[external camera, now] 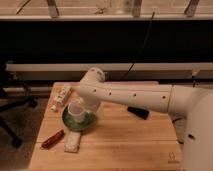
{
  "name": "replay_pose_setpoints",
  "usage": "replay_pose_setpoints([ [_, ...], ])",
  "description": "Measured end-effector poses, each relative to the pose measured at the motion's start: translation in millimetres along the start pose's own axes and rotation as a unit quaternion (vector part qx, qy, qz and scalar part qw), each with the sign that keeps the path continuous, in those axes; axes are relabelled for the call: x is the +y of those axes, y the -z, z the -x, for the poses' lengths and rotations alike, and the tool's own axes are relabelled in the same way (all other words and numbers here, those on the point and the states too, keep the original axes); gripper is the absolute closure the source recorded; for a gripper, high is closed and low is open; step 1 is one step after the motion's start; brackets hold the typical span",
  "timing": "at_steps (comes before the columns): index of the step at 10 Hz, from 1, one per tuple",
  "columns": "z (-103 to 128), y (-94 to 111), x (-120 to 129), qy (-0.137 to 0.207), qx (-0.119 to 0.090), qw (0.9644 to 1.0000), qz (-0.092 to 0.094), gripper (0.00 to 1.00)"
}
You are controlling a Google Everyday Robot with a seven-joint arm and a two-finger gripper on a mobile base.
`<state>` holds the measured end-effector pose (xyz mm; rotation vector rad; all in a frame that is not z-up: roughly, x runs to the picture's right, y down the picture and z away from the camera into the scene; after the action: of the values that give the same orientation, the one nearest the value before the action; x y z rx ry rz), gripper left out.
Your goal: Pick up the ceramic cup
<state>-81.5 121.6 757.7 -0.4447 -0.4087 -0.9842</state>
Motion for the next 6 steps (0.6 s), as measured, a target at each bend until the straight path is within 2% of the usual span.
replay_pose_setpoints([
  [6,9.5,-22.4,-11.7,0.036,-0.003,0.999,0.028,0.2],
])
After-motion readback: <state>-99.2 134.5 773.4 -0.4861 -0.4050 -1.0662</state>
